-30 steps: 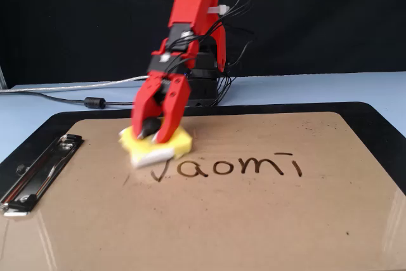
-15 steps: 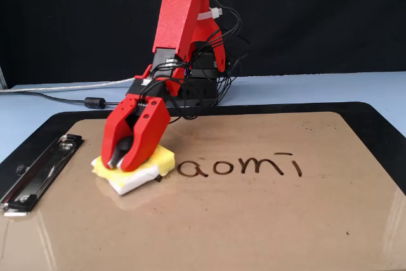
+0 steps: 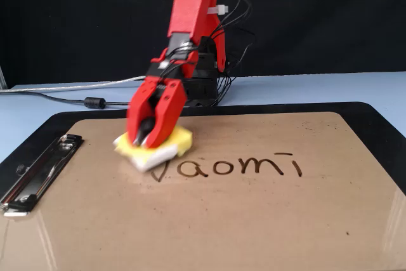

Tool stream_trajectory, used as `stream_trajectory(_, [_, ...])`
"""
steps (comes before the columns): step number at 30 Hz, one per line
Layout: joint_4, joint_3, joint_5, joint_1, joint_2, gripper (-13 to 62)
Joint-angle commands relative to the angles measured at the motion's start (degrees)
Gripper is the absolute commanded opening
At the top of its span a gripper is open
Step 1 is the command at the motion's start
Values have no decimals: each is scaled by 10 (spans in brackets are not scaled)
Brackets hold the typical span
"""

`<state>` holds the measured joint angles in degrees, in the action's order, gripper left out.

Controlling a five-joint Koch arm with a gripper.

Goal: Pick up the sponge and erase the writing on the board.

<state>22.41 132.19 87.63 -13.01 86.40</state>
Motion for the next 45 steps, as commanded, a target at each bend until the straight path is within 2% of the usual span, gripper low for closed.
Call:
stream_trajectory(1, [15,-69,15,45,-61,-80])
stream_trajectory(4, [14,-133,15,71,-124,-80])
stream_trajectory(6, [12,-106,13,69,-108,-80])
stream_trajectory(8, [18,-33,12,67,-61,-81])
stream_trajectory(13, [31,194,11,58,142,-80])
stream_trajectory(16, [28,235,11,58,191,-81])
stream_trajectory(20, [31,153,13,57,113,-80])
stream_trajectory(25, [30,-83,10,42,-102,-80])
stream_trajectory(28, [30,-84,7,-5,-112,-80])
stream_trajectory(34, [73,201,2,-25,117,-81])
stream_trajectory(38, [69,281,2,-28,214,-81])
stream_trajectory(40, [75,263,2,-26,184,-80])
stream_trajectory(45, [74,68,2,23,-17,-80])
